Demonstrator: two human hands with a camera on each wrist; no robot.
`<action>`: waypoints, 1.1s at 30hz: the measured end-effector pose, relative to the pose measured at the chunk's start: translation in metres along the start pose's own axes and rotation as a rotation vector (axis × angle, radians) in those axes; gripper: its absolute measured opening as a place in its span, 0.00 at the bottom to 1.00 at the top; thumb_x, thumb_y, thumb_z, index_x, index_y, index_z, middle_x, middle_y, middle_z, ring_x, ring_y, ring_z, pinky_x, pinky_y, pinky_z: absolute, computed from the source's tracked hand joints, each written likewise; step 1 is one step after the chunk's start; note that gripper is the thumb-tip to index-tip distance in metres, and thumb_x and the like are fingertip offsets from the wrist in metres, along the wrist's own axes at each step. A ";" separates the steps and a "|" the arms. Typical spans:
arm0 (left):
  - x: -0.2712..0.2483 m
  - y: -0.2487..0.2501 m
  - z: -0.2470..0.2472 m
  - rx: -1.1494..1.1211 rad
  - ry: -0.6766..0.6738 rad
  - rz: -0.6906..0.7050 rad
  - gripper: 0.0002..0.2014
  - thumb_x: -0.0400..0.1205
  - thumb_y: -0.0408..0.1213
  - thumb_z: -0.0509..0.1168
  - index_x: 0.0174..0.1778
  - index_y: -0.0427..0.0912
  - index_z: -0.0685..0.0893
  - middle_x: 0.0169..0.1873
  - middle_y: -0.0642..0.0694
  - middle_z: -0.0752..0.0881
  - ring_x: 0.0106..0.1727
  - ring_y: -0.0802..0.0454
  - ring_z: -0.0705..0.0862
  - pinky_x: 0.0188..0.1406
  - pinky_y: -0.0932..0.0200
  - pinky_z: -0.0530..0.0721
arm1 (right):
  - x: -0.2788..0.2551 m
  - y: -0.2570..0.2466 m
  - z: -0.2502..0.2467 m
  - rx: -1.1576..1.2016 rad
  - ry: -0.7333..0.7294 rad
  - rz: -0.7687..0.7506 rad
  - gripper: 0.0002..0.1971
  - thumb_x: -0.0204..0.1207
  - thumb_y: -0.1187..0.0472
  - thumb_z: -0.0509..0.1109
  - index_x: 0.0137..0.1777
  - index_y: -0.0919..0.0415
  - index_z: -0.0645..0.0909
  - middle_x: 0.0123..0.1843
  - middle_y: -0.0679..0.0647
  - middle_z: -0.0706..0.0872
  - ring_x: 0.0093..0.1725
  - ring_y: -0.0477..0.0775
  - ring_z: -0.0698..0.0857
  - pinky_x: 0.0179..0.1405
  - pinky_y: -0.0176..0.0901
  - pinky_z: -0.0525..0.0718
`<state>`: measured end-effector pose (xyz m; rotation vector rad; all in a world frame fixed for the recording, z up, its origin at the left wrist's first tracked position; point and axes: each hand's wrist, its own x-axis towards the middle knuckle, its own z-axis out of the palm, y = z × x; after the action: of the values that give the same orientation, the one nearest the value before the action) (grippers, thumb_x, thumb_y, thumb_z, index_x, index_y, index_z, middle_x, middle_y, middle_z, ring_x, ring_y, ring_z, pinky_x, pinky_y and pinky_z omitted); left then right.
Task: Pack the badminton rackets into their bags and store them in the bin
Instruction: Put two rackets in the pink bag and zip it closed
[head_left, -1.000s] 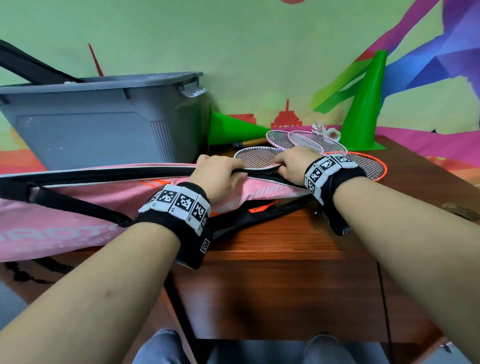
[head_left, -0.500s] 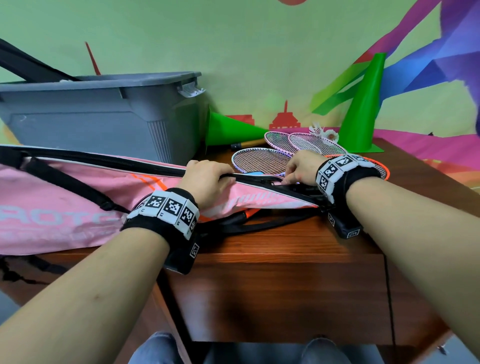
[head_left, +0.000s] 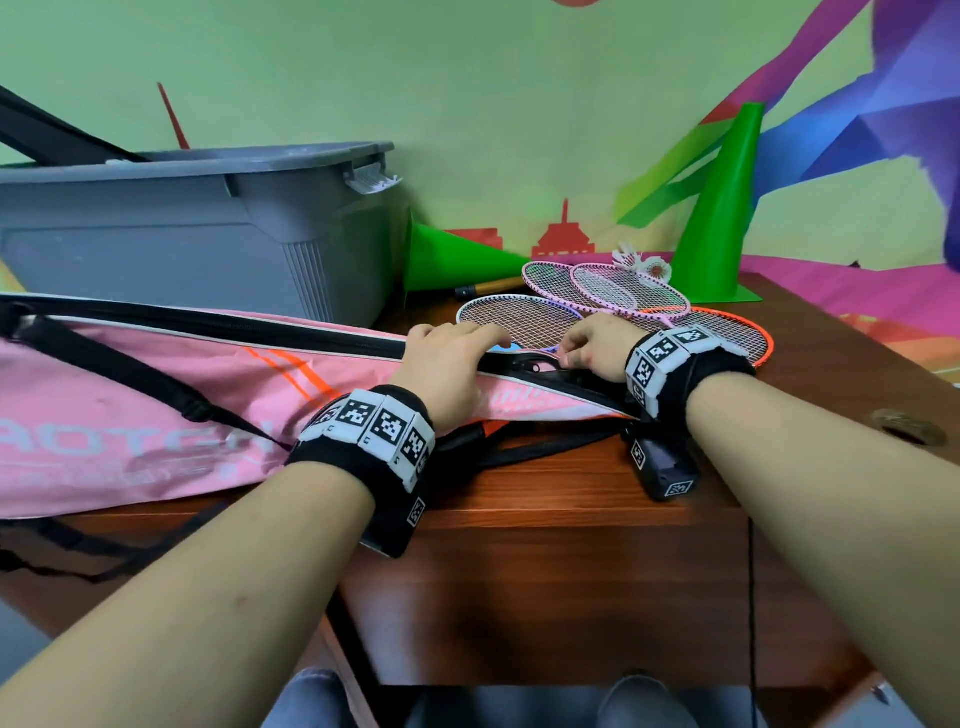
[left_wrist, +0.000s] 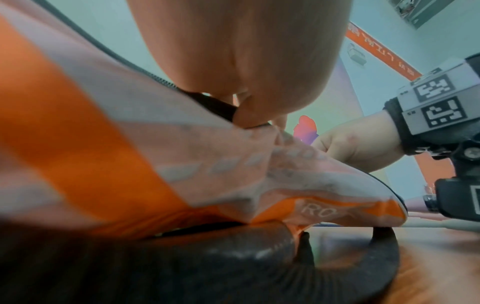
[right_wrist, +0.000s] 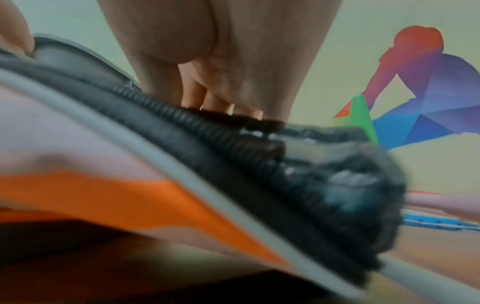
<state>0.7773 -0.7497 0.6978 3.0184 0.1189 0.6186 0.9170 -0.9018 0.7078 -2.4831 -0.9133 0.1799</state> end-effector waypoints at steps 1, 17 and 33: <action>0.001 0.001 0.001 -0.005 -0.015 -0.015 0.23 0.73 0.38 0.66 0.65 0.54 0.78 0.59 0.51 0.81 0.65 0.47 0.76 0.63 0.51 0.63 | -0.002 0.003 0.000 0.002 0.041 0.022 0.06 0.76 0.61 0.71 0.48 0.62 0.88 0.42 0.54 0.84 0.45 0.52 0.80 0.35 0.35 0.72; 0.010 0.009 -0.001 -0.003 -0.028 -0.087 0.13 0.80 0.50 0.63 0.56 0.53 0.88 0.52 0.48 0.81 0.61 0.45 0.76 0.54 0.51 0.65 | -0.034 0.016 -0.004 -0.065 0.085 0.477 0.33 0.83 0.43 0.57 0.75 0.72 0.69 0.74 0.65 0.74 0.71 0.63 0.76 0.66 0.46 0.74; 0.004 0.001 0.000 -0.196 0.010 -0.052 0.10 0.80 0.45 0.67 0.49 0.48 0.90 0.43 0.50 0.84 0.54 0.49 0.80 0.56 0.50 0.72 | -0.024 -0.020 -0.006 -0.078 0.062 -0.037 0.08 0.69 0.56 0.78 0.46 0.56 0.91 0.36 0.49 0.86 0.40 0.49 0.83 0.41 0.34 0.73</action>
<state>0.7816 -0.7505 0.6995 2.8147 0.1283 0.6029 0.8883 -0.9063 0.7221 -2.5256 -0.9563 0.0553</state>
